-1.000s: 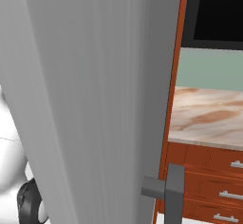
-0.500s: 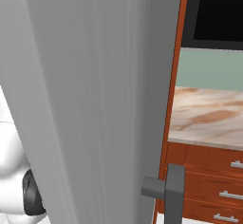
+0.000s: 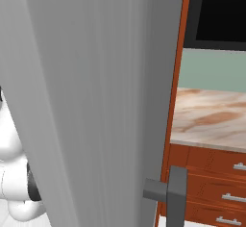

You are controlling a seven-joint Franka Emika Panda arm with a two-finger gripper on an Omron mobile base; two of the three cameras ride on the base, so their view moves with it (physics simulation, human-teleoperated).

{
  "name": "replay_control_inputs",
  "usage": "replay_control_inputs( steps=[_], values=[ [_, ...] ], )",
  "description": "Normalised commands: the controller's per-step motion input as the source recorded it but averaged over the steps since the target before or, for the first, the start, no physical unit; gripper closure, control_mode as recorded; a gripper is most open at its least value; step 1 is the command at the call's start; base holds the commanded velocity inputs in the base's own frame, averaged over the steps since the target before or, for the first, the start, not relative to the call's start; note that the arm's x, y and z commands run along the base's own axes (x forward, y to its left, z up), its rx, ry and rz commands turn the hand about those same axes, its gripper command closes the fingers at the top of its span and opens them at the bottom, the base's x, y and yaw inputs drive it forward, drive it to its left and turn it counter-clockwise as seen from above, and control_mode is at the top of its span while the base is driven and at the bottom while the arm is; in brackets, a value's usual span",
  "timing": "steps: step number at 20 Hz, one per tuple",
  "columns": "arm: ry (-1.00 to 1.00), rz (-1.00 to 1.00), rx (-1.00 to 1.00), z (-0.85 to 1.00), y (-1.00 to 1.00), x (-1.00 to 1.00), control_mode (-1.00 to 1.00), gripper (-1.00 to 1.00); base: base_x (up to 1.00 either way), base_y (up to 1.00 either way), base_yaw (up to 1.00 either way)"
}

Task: Take out the milk from the fridge and place it on the tray on the counter. Then take the sugar cube near the tray and place it in the tray.

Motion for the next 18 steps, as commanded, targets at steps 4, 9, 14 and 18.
replay_control_inputs(
  steps=[4,9,14,18],
  values=[
    [0.01,0.01,0.00,0.00,0.05,0.37,-1.00,-1.00,0.00,0.00,0.00],
    [0.05,0.01,0.00,0.00,0.00,0.48,-1.00,-1.00,0.00,0.00,0.00],
    [0.02,0.02,0.00,-0.11,0.00,0.40,-1.00,-1.00,0.00,0.00,0.00],
    [0.00,0.03,0.00,-0.26,0.00,0.29,-1.00,-1.00,0.00,0.00,0.00]
  ],
)
